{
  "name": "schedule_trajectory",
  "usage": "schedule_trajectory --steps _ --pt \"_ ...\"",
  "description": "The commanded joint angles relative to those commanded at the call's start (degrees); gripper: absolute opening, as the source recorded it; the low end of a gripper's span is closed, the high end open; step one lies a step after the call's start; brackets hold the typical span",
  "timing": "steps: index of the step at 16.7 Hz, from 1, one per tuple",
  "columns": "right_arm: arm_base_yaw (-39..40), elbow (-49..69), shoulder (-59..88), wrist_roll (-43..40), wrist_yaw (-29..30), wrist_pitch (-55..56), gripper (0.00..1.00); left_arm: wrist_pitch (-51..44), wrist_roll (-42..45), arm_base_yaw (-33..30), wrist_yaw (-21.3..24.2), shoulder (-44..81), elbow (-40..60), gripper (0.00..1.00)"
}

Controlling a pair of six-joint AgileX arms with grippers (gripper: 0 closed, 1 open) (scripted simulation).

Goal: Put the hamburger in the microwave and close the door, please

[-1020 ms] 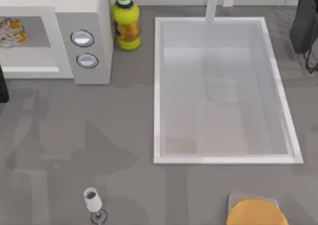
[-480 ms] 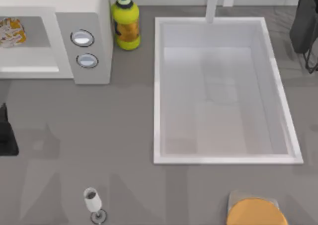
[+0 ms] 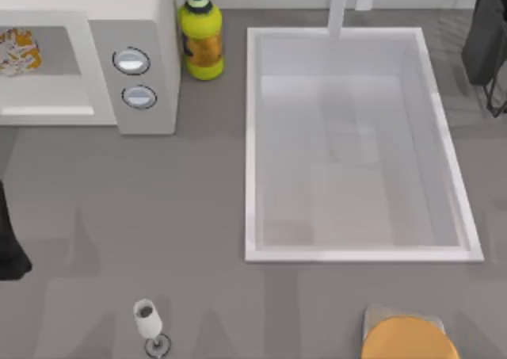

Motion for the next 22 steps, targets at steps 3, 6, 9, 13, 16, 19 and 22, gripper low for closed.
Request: schedule_trajectory --steps 3,6,9,13,16,19,22 --pt "0.0 0.0 0.0 0.0 0.0 0.0 1.0 -0.26 -0.09 -0.29 -0.36 -1.36 -0.33 1.0" --pt "0.0 0.0 0.0 0.0 0.0 0.0 1.0 -0.26 -0.09 -0.29 -0.36 -1.36 -0.33 1.0" --pt "0.0 0.0 0.0 0.0 0.0 0.0 1.0 -0.26 -0.09 -0.29 -0.36 -1.36 -0.33 0.77" --pt "0.0 0.0 0.0 0.0 0.0 0.0 1.0 -0.26 -0.09 -0.29 -0.36 -1.36 -0.33 0.47" --pt "0.0 0.0 0.0 0.0 0.0 0.0 1.0 -0.26 -0.09 -0.29 -0.36 -1.36 -0.33 0.25" --pt "0.0 0.0 0.0 0.0 0.0 0.0 1.0 -0.26 -0.09 -0.29 -0.36 -1.36 -0.33 0.02" --pt "0.0 0.0 0.0 0.0 0.0 0.0 1.0 -0.26 -0.09 -0.29 -0.36 -1.36 -0.33 0.0"
